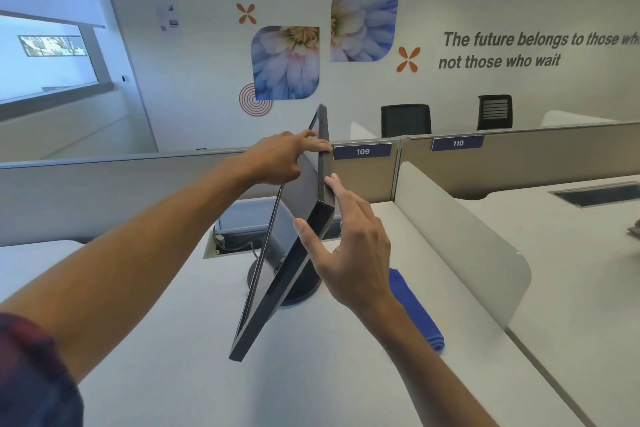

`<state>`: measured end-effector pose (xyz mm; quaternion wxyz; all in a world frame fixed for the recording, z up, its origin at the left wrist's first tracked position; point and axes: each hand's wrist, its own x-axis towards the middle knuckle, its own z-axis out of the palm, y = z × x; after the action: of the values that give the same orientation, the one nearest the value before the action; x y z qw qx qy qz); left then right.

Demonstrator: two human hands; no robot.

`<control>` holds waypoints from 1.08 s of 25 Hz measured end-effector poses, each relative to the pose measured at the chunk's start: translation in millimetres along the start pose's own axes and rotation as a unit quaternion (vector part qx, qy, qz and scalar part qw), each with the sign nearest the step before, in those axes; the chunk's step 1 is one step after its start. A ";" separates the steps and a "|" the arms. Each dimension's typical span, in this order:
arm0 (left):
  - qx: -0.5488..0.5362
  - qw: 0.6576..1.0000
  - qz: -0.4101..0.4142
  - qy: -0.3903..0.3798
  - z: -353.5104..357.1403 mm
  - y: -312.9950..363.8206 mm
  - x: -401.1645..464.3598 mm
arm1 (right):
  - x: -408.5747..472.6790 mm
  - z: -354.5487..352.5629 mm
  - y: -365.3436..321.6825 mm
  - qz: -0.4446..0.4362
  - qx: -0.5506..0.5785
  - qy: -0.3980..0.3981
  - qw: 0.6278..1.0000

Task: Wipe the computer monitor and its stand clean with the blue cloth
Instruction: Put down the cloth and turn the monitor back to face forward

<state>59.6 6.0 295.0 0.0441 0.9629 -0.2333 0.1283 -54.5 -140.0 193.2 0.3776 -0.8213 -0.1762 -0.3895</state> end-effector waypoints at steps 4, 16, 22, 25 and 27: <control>-0.006 1.000 -0.003 0.014 7.4 -4.7 7.7 | 6.3 -12.0 17.0 -0.007 0.002 -0.023 1.000; 0.001 0.999 -0.027 0.042 26.7 2.8 52.8 | 52.9 -65.9 104.6 0.031 0.144 -0.194 0.970; -0.005 0.998 -0.038 0.052 30.5 8.6 66.3 | 76.4 -81.7 136.2 0.034 0.187 -0.212 0.959; -0.007 0.998 -0.041 0.056 34.5 9.0 75.5 | 85.4 -87.1 151.0 0.040 0.180 -0.201 0.962; -0.014 0.998 -0.039 0.053 38.7 7.3 82.6 | 91.4 -88.5 160.9 0.047 0.173 -0.180 0.967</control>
<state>135.9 -42.2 280.0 0.0746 0.9624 -0.1946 0.1743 52.5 -312.5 222.5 0.4938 -0.8074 -0.2672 -0.1812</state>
